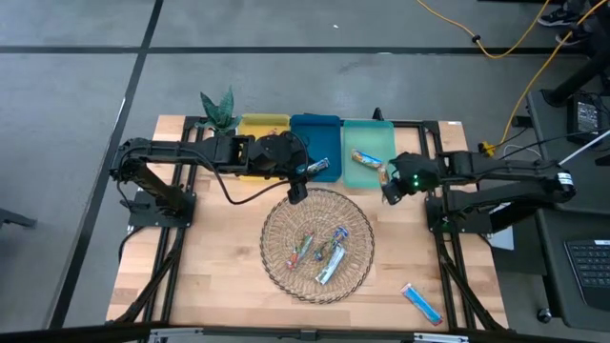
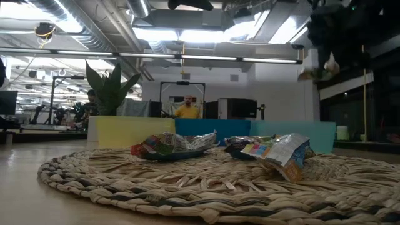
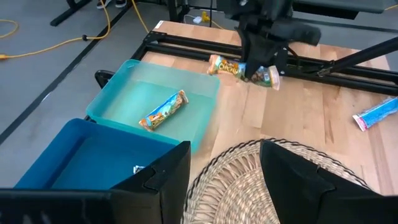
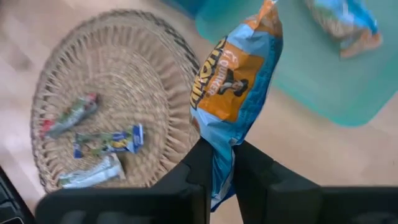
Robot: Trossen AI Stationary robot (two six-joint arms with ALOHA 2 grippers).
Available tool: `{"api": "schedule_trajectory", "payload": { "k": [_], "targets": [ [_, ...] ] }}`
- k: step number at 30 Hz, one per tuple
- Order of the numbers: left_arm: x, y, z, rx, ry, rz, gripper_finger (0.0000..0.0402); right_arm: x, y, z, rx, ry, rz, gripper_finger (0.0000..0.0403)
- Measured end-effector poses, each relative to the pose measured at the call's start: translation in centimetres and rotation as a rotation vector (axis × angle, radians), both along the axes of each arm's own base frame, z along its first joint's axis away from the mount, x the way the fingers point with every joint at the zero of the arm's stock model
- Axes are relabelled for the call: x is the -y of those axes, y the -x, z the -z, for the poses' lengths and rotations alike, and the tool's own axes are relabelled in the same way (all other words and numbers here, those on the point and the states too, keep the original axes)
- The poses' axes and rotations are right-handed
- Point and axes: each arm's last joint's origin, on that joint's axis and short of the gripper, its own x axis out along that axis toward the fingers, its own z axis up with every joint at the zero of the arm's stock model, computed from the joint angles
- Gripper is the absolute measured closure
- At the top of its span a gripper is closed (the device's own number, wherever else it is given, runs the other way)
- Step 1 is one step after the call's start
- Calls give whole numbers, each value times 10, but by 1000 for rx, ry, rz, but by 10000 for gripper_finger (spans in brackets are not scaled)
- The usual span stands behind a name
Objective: Pick and place Granola Bars by type
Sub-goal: Put the orange granola bar into the green bin
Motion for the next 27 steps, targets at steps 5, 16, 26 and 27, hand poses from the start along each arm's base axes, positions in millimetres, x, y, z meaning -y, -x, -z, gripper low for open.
{"api": "schedule_trajectory", "payload": {
  "k": [5, 16, 26, 27],
  "targets": [
    [0, 0, 0, 2, 4, -6, 217, 2, -2, -18, 45, 91, -28, 350],
    [-1, 0, 0, 6, 7, -28, 217, 4, -1, -65, 151, 290, -107, 349],
    [-1, 0, 0, 11, 17, -46, 217, 7, 6, -106, 218, 480, -137, 349],
    [-1, 0, 0, 13, 17, -52, 217, 7, 7, -109, 219, 500, -136, 349]
  ]
}}
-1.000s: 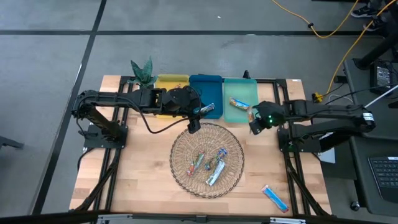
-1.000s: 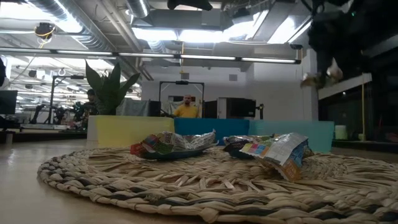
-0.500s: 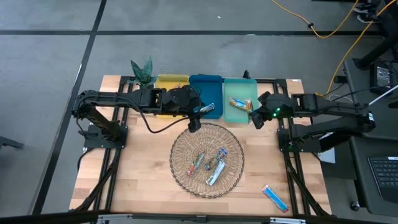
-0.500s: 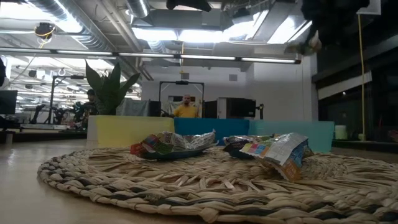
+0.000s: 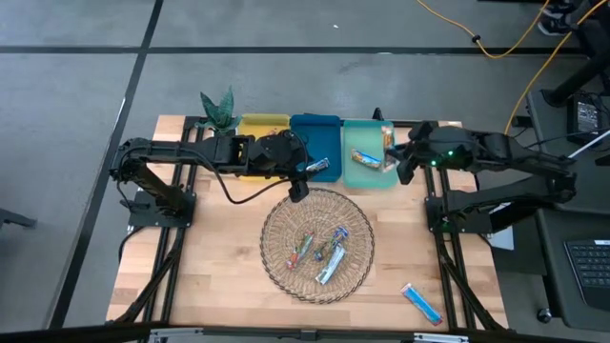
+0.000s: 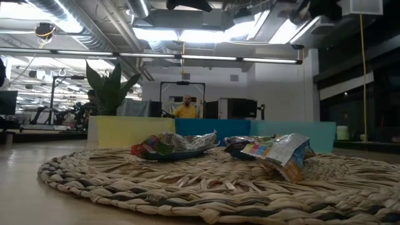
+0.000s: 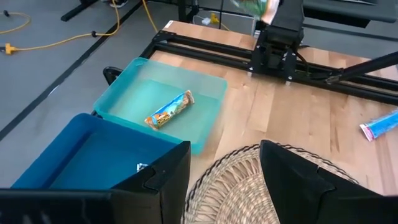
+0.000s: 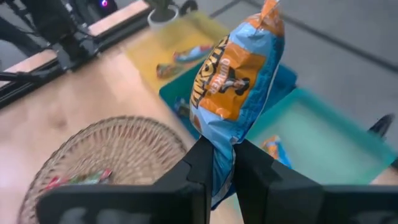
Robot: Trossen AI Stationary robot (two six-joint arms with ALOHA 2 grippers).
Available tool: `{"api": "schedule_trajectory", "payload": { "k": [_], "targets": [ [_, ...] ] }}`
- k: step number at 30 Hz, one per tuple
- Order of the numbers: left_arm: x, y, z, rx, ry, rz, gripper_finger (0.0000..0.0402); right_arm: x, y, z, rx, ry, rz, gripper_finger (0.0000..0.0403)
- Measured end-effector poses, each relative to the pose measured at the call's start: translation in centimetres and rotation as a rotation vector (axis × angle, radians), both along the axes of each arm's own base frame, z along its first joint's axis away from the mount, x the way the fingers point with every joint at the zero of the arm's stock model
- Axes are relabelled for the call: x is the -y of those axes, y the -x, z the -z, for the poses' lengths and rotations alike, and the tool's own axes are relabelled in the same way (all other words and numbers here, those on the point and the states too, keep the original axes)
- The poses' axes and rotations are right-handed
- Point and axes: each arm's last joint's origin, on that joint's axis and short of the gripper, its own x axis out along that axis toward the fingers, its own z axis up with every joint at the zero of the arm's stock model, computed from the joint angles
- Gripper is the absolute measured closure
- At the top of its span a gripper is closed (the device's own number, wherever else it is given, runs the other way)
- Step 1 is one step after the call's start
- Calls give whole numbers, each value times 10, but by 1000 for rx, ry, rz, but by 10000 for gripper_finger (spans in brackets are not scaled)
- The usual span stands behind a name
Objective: Pick and place Granola Bars by type
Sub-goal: Put the orange granola bar into the green bin
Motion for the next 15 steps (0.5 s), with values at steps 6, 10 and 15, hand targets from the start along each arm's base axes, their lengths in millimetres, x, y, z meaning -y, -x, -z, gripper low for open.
{"api": "schedule_trajectory", "payload": {
  "k": [6, 10, 15],
  "targets": [
    [0, 0, 0, 0, -5, -8, 217, 7, 5, -14, 11, 79, 24, 349],
    [0, 0, 0, 0, -6, -9, 217, 16, 7, -18, -3, 106, 39, 349],
    [0, 0, 0, 1, -4, -11, 217, 34, 3, -19, -60, 146, 77, 349]
  ]
}}
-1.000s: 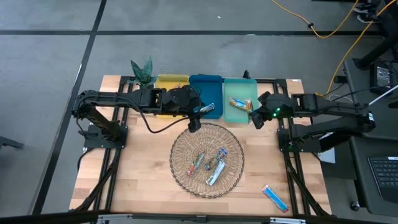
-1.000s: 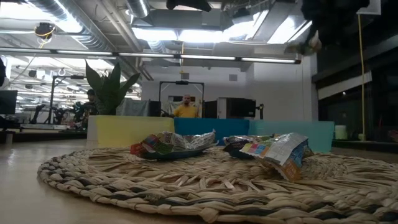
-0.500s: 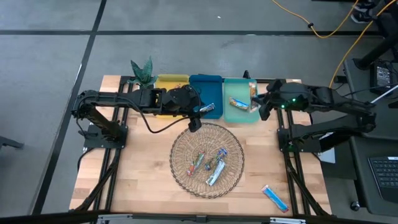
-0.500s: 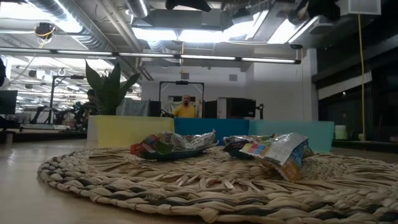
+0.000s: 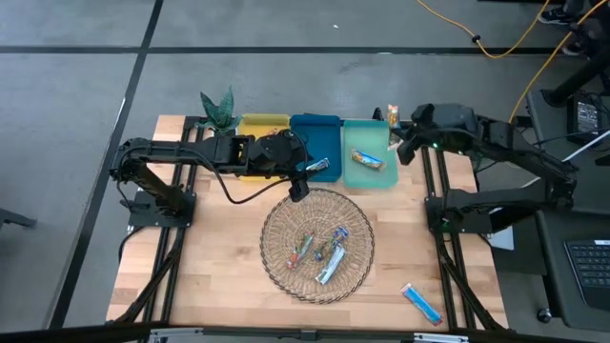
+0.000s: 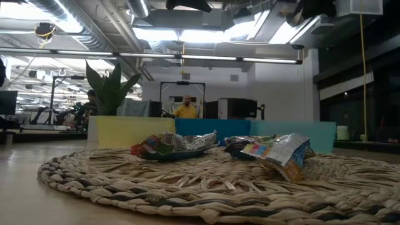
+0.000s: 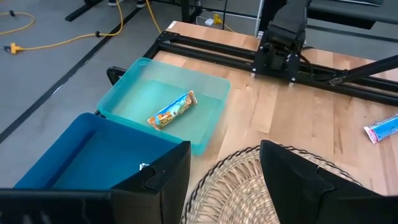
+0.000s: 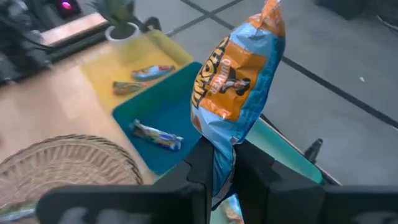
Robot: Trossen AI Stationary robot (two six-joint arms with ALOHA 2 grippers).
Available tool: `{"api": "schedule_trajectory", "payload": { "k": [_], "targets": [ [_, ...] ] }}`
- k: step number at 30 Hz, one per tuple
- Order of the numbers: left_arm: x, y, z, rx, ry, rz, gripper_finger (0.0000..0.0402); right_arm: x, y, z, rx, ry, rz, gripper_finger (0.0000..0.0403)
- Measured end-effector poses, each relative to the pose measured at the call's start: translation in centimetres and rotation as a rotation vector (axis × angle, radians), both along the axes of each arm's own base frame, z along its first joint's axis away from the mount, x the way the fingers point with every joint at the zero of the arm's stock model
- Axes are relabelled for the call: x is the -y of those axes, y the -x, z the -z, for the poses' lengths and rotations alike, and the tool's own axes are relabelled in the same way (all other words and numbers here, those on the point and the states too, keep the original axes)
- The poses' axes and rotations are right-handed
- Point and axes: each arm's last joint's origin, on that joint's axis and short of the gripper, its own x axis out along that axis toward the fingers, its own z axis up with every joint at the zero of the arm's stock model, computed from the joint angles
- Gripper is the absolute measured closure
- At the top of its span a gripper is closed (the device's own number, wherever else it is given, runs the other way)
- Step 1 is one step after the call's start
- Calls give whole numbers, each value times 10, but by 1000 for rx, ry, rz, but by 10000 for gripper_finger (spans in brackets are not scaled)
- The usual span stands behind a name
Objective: Pick and place Granola Bars by type
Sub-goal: Put the orange granola bar into the green bin
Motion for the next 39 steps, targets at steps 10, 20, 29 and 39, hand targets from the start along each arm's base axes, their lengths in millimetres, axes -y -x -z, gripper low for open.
{"api": "schedule_trajectory", "payload": {
  "k": [10, 20, 29, 39],
  "targets": [
    [0, 0, 0, 0, 0, 0, 217, 46, -24, 6, -157, 6, -39, 349],
    [0, 0, 0, 6, 13, -19, 217, 87, -31, 13, -225, -24, -49, 349],
    [-1, 0, 0, 8, 8, -34, 217, 126, -24, 35, -334, -84, -36, 349],
    [-1, 0, 0, 10, 13, -39, 217, 164, -31, 71, -412, -212, -74, 351]
  ]
}}
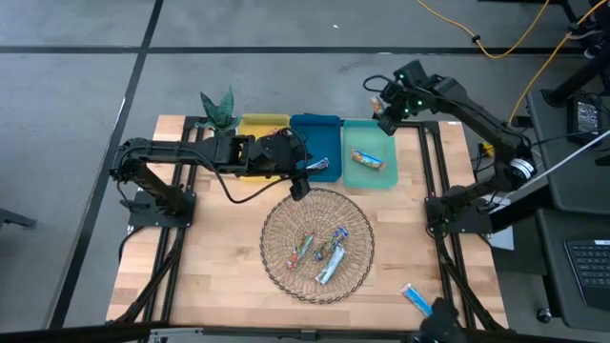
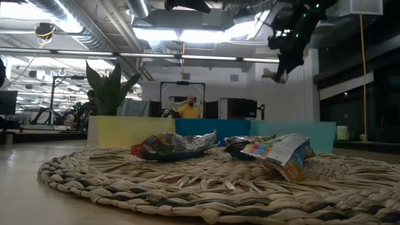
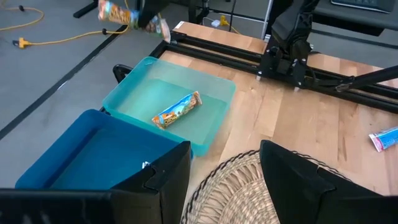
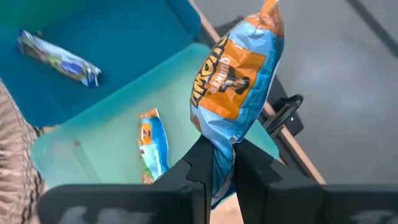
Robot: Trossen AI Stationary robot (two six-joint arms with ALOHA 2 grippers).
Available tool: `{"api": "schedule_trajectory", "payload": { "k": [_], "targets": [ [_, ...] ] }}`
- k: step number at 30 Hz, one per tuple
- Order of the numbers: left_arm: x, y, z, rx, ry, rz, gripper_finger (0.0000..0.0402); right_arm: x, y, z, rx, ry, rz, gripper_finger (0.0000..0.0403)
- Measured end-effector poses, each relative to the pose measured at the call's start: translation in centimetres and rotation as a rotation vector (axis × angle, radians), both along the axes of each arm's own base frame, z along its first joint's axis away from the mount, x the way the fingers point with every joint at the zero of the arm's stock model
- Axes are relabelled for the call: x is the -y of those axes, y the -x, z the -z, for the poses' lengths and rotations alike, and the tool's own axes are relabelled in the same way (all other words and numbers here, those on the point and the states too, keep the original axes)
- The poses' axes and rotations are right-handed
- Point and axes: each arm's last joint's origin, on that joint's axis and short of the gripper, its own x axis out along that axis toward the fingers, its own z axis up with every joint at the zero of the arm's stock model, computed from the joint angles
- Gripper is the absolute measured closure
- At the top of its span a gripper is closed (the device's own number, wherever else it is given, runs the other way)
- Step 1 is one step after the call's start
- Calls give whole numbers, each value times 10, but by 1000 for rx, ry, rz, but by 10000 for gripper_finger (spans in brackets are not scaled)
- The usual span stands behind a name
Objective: Pick and place Granola Bars by type
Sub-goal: Put the orange granola bar into the green bin
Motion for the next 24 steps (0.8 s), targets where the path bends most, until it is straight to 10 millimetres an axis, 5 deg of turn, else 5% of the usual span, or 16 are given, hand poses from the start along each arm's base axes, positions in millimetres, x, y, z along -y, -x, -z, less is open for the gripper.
{"api": "schedule_trajectory", "payload": {
  "k": [9, 24],
  "targets": [
    [0, 0, 0, 0, 0, 0, 217, 11, -8, 52, -50, -40, -24, 348],
    [0, 0, 0, 5, 14, -9, 217, -1, 2, 122, -76, -105, -5, 348]
  ]
}}
